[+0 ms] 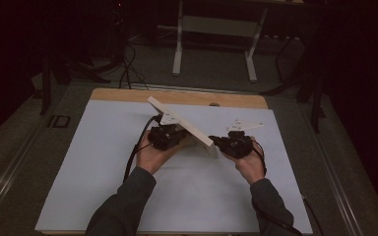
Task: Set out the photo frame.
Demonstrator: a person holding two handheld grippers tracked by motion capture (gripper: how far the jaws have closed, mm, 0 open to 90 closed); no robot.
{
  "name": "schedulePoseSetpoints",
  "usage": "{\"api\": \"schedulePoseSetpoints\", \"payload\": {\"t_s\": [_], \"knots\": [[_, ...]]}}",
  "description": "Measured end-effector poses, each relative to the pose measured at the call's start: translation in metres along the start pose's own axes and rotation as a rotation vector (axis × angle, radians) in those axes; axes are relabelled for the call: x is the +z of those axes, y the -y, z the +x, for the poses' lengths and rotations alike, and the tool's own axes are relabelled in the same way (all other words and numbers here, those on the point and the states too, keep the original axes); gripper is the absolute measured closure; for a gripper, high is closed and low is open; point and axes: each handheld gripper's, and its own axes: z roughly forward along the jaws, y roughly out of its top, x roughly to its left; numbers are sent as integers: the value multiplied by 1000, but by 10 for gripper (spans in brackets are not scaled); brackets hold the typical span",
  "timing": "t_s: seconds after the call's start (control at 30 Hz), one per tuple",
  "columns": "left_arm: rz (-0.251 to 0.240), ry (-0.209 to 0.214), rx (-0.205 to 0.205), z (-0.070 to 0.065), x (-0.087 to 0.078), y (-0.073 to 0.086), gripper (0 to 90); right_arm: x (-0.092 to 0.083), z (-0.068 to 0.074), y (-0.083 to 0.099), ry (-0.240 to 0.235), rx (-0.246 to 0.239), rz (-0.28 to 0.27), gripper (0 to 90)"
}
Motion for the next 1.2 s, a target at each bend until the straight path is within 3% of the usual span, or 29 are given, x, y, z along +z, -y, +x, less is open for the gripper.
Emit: {"api": "schedulePoseSetpoints", "payload": {"t_s": [1.2], "knots": [[11,13,-1,7,6,2,900,3,14,-1,-45,-46,13,899]]}}
